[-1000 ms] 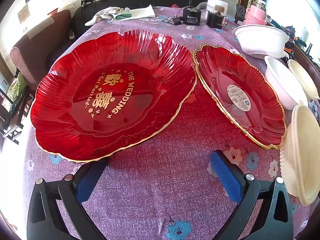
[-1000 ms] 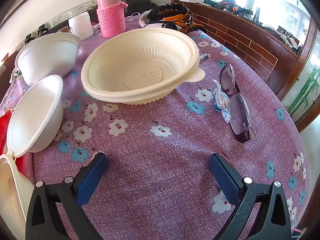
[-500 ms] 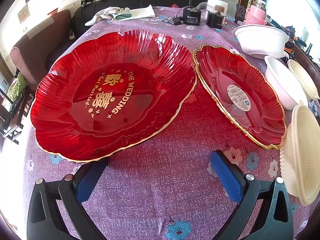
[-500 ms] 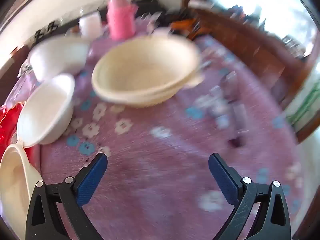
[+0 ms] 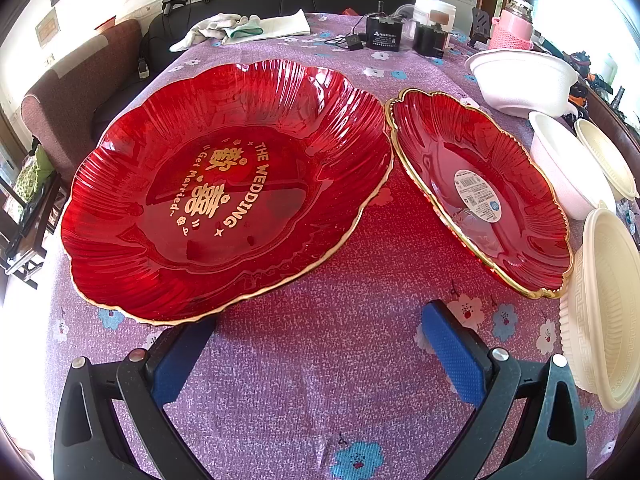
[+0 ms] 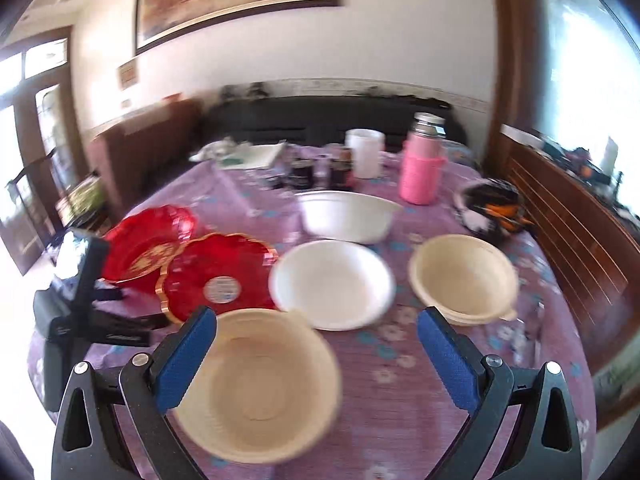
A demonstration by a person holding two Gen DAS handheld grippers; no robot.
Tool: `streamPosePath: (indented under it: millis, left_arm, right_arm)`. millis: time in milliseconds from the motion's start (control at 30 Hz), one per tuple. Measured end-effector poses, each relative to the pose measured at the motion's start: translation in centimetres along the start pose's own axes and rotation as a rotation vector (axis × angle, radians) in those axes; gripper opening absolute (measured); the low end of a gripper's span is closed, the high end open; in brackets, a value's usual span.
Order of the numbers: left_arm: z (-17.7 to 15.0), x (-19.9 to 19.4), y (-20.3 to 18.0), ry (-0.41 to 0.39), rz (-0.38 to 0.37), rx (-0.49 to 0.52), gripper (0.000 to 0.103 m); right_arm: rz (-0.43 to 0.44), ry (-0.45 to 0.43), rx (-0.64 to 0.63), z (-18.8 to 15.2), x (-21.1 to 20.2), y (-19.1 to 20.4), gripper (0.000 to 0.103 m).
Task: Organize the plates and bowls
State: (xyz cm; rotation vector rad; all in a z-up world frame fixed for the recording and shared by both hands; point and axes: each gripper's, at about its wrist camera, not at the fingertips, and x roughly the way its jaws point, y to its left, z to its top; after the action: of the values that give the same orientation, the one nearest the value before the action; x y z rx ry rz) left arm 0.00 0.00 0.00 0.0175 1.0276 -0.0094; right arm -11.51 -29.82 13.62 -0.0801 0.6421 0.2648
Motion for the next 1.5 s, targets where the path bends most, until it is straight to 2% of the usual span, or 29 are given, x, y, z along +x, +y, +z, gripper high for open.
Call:
streamPosePath:
  millis: [167,367,467,567,633,1033,1200,1367,1500]
  left_arm:
    - [0.0,0.0,0.0,0.000,0.000,0.000,0.103]
    - [0.0,0.0,0.0,0.000,0.000,0.000,0.103]
    - [0.0,0.0,0.0,0.000,0.000,0.000,0.103]
    - [0.0,0.0,0.0,0.000,0.000,0.000,0.103]
    - [0.0,0.0,0.0,0.000,0.000,0.000,0.103]
    - [-0.1,0.0,0.2,0.000,0.008,-0.019,0.103]
    - [-1.4,-1.0,0.5,0.001,0.019,-0.037,0.103]
    - [-3.1,-2.5,1.0,-0.011,0.018,-0.013,0.103]
    - [-4.6,-4.2,2.3,-0.048,-0.019,-0.043,0.103]
  right_arm:
    - [0.076,0.008,-0.030,0.8,0.3,3.7,0.102]
    - [0.134,0.033,-0.066,1.8,1.8,5.7,0.102]
    - [0.156,0.050,-0.081,1.8,2.5,6.6,0.098]
    - [0.175,0.060,-0.098,1.8,2.7,7.1,0.084]
    - [0.185,0.069,-0.103,1.9,3.2,7.4,0.082]
    - [0.213,0.077,-0.069,1.6,3.2,6.7,0.082]
    - [0.232,0.077,-0.065,1.2,2.9,6.3,0.081]
    - [0.256,0.088,-0.064,0.9,3.1,6.1,0.081]
    - [0.287,0.099,-0.042,0.7,3.3,5.8,0.081]
